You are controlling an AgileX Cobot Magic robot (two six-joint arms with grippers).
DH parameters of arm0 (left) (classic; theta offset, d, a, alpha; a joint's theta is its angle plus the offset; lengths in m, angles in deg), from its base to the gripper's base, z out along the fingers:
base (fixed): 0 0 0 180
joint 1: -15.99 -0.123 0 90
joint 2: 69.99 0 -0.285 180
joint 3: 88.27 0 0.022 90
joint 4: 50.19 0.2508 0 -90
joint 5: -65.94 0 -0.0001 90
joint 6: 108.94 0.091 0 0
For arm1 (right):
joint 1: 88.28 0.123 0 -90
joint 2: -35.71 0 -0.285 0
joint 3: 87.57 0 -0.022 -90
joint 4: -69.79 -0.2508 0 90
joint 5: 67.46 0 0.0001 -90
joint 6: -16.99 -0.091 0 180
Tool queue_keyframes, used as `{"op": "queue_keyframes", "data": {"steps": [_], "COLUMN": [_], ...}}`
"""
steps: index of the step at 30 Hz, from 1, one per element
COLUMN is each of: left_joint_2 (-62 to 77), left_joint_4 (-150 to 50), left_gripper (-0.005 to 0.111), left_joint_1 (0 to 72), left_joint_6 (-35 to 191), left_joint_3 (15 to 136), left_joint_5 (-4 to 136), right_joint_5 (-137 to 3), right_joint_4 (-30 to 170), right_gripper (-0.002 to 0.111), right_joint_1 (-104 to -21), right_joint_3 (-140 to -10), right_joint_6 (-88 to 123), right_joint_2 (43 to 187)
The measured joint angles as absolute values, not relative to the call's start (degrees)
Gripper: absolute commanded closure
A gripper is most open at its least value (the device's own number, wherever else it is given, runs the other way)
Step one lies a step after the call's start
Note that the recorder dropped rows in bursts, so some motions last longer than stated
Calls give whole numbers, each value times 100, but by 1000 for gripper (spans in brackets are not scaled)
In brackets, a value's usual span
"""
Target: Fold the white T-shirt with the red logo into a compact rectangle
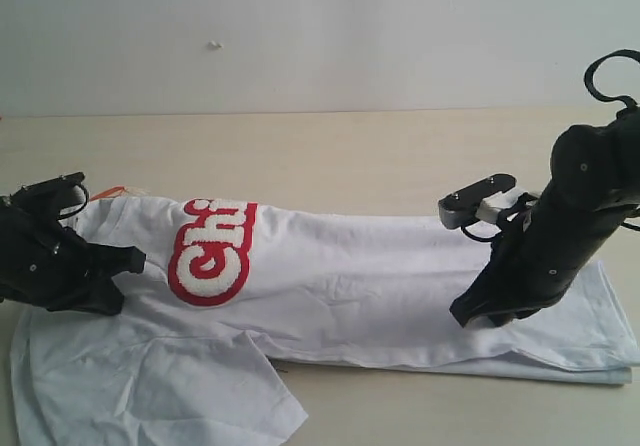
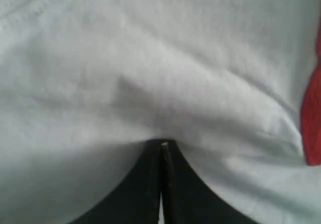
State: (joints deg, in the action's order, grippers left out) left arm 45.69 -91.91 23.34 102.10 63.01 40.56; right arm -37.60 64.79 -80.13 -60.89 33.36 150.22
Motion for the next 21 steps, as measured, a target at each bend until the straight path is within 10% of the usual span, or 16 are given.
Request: {"op": "queue_keyframes", "data": {"steps": [21], "left_joint_2": [2820], "left_joint_4": [-9172], "left_gripper": [102], "left_joint_1": [2353], "left_joint_6": [10124], "left_joint_3": [5315], "left_joint_5": [3760], "right_joint_5": [-4341], "right_joint_4": [8882], "right_gripper": [108], "right_joint_1": [-8013], "right_joint_3": [-5977], "right_joint_6": [817], "right_joint_2": [13814]}}
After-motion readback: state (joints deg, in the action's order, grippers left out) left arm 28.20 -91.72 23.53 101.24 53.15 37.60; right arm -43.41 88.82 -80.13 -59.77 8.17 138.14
